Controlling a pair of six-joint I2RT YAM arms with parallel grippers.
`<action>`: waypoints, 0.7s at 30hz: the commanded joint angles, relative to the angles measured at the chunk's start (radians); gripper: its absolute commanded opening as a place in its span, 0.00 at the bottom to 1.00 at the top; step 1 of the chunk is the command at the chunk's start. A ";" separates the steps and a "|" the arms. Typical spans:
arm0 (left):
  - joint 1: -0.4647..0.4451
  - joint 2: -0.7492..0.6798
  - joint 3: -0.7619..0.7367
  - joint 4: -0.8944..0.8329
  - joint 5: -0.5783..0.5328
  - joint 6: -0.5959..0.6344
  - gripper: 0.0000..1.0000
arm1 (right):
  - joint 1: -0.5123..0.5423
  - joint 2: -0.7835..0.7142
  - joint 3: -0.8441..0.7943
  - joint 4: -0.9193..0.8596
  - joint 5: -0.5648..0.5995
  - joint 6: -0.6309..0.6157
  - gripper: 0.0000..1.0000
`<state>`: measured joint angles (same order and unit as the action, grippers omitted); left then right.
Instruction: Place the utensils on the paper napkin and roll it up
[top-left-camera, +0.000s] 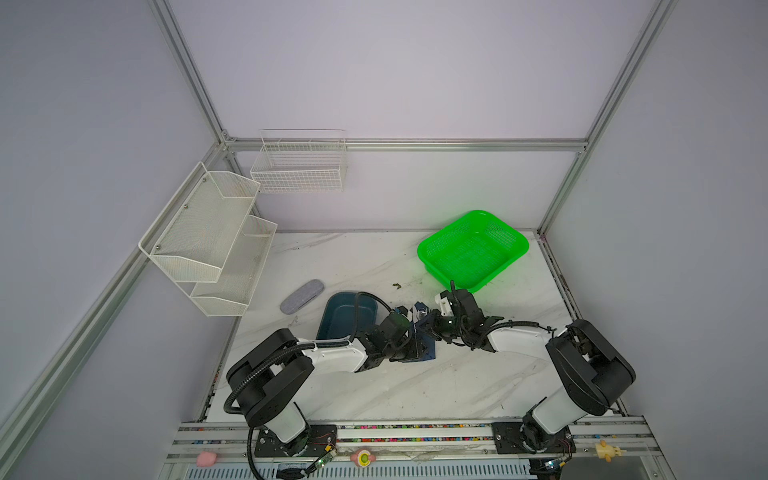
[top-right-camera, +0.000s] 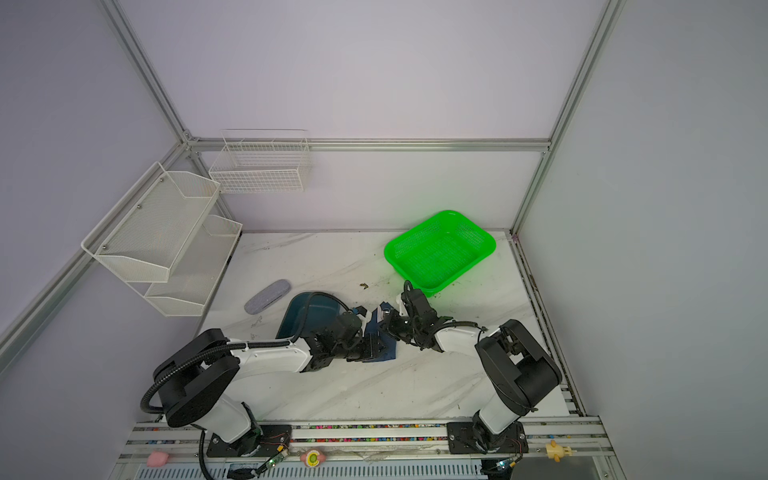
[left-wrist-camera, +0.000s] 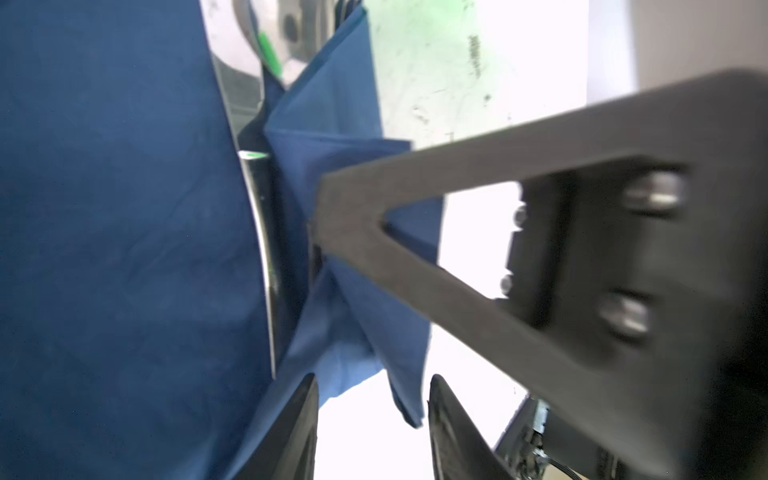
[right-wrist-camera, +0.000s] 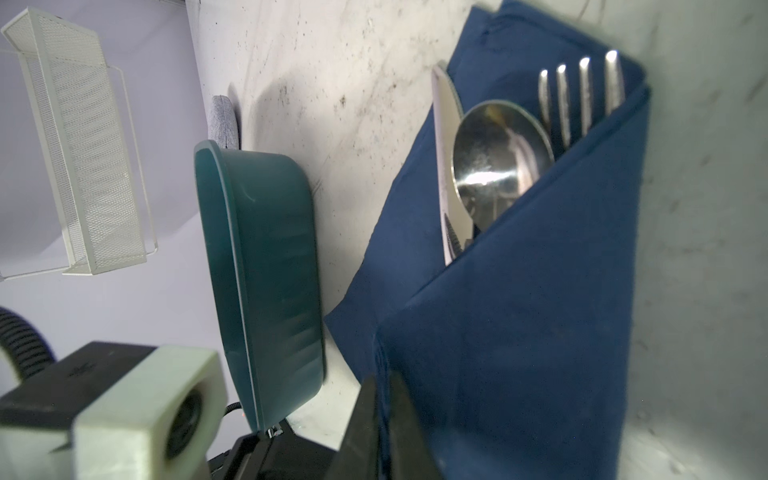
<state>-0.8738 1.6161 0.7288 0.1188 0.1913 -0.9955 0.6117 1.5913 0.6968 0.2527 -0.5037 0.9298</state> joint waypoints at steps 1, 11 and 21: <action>-0.002 0.006 0.066 0.059 -0.023 0.007 0.43 | 0.005 -0.011 0.017 -0.007 -0.015 -0.014 0.10; -0.002 0.010 0.072 0.069 -0.038 0.007 0.36 | 0.005 -0.025 0.003 0.008 -0.016 0.000 0.10; 0.001 0.014 0.113 0.057 -0.047 0.020 0.26 | 0.005 -0.024 -0.009 0.029 -0.016 0.014 0.10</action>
<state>-0.8734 1.6306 0.7383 0.1513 0.1627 -0.9932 0.6117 1.5894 0.6964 0.2527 -0.5163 0.9310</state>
